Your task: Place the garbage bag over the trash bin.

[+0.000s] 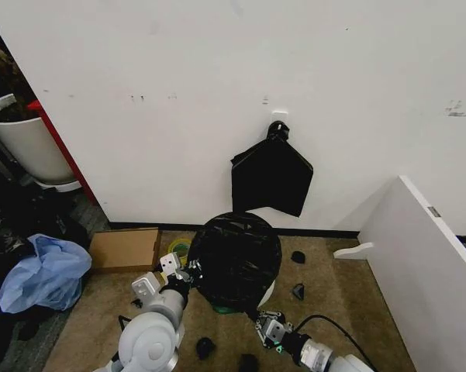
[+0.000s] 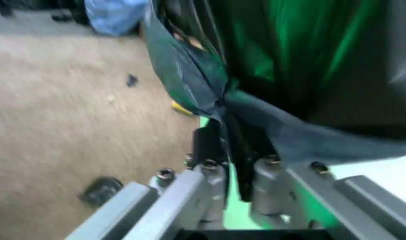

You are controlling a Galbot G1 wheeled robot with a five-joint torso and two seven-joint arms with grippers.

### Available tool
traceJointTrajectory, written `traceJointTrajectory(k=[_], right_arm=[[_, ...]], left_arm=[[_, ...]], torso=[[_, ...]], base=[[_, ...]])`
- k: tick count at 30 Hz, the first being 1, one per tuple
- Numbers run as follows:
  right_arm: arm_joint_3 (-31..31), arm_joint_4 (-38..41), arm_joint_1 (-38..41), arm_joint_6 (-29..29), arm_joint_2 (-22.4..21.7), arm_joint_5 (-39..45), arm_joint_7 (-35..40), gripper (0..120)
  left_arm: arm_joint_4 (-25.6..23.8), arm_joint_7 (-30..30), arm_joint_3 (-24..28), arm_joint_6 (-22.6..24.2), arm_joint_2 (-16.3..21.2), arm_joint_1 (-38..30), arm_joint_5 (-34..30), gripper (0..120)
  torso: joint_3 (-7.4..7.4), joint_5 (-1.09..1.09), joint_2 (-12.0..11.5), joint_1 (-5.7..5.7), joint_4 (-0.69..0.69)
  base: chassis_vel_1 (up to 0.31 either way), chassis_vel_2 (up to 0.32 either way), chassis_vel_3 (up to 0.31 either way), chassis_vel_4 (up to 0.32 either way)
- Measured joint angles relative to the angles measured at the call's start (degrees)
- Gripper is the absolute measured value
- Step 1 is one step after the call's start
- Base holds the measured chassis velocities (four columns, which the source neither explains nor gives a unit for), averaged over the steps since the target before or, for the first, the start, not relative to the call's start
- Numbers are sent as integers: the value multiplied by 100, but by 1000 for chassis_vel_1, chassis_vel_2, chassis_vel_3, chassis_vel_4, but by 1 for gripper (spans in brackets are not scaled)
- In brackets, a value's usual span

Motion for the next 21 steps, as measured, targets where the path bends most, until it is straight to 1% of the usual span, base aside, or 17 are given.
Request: traceJointTrajectory(k=[2,3,4,7,8,9,11,12,14,15,16,18,19,21], right_arm=[[48,55,-88,86,-48,7,-53,14],[62,69,-118,112,-61,8,-65,18],[62,69,-118,112,-61,8,-65,18],[134,93,-241,194,-61,9,-76,34],[152,88,-268,217,-49,4,-76,36],[152,88,-268,217,-49,4,-76,36],[199,90,-325,272,-49,15,-103,47],[206,93,-337,280,-51,27,-110,49],[296,193,-427,301,-66,301,-176,58],[418,289,-484,132,-64,568,-272,64],[418,289,-484,132,-64,568,-272,64],[659,353,-509,-327,-14,1174,-398,71],[793,261,-459,-500,12,1575,-452,76],[1008,35,-342,-709,20,2159,-567,82]], left_arm=[[88,-7,-24,-52,-4,-49,-3,4],[119,-15,-29,-72,-10,-65,-8,4],[119,-15,-29,-72,-10,-65,-8,4],[220,-55,-46,-152,-53,-136,-48,4],[227,-70,-48,-159,-55,-147,-59,4],[227,-70,-48,-159,-55,-147,-59,4],[235,-77,-57,-164,-26,-159,-64,4],[236,-74,-59,-165,-21,-160,-61,4],[254,48,-90,-179,58,-160,51,4],[274,169,-102,-215,110,-158,147,4],[274,169,-102,-215,110,-158,147,4],[350,514,-114,-388,214,-158,369,4],[407,666,-114,-503,271,-171,446,4],[529,950,-115,-713,373,-222,532,4]], torso=[[0,0,0,0,0],[0,0,0,0,0],[0,0,0,0,0],[0,0,0,0,-1],[0,1,0,0,-1],[0,1,0,0,-1],[0,1,0,0,0],[0,1,0,0,0],[0,1,0,0,1],[0,1,0,0,0],[0,1,0,0,0],[0,-1,0,0,-1],[0,0,0,0,-1],[0,2,0,0,1]], base=[[0,0,0,0],[0,0,0,0],[0,0,0,0],[0,0,0,0],[0,0,0,0],[0,0,0,0],[0,0,0,0],[0,0,0,0],[0,0,0,0],[0,0,0,0],[0,0,0,0],[0,0,0,0],[0,0,0,0],[0,0,0,0]])
